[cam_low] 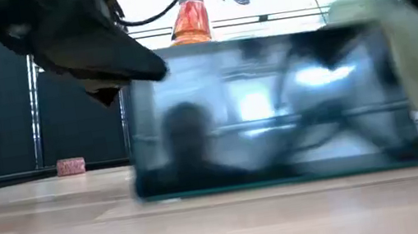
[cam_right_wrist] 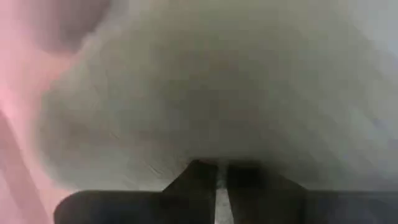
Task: Apply microfiber cloth
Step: Wipe the front of the tablet using the green microfiber cloth, then spray the back of the tablet
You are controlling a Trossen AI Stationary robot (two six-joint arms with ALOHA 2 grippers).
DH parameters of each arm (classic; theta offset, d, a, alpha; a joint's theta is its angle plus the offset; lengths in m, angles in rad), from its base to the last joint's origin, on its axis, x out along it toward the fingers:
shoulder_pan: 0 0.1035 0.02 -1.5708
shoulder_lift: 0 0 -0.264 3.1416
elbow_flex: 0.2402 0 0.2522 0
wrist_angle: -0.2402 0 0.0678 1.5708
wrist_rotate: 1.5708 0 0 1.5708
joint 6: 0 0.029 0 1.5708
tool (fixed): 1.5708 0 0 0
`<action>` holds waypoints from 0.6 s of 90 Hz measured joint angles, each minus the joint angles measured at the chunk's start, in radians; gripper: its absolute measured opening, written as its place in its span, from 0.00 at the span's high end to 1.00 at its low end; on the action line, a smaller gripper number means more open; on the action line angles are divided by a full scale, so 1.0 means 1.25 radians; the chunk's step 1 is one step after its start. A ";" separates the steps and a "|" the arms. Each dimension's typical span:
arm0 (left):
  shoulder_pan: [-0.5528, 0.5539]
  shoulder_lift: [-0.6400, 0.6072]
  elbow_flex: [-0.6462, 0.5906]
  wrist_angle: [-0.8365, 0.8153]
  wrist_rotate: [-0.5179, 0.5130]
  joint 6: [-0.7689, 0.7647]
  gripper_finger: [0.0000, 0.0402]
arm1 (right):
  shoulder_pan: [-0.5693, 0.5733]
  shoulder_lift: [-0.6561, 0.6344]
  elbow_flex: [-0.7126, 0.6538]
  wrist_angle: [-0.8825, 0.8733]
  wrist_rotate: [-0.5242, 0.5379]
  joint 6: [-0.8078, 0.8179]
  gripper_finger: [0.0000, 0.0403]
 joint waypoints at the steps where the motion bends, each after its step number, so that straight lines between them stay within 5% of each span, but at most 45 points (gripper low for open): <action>1: 0.000 0.000 0.000 0.000 0.001 0.000 0.96 | 0.004 0.000 0.000 -0.008 -0.005 0.012 1.00; 17: -0.003 0.000 0.000 -0.001 -0.022 0.000 0.96 | 0.050 -0.010 0.000 -0.060 -0.120 0.185 0.94; 38: -0.004 0.000 0.000 0.000 -0.020 0.003 0.96 | 0.063 -0.096 0.000 -0.014 -0.218 0.293 0.69; 54: -0.005 -0.010 0.000 -0.003 -0.021 0.006 0.96 | 0.045 -0.225 0.000 0.129 -0.201 0.292 0.52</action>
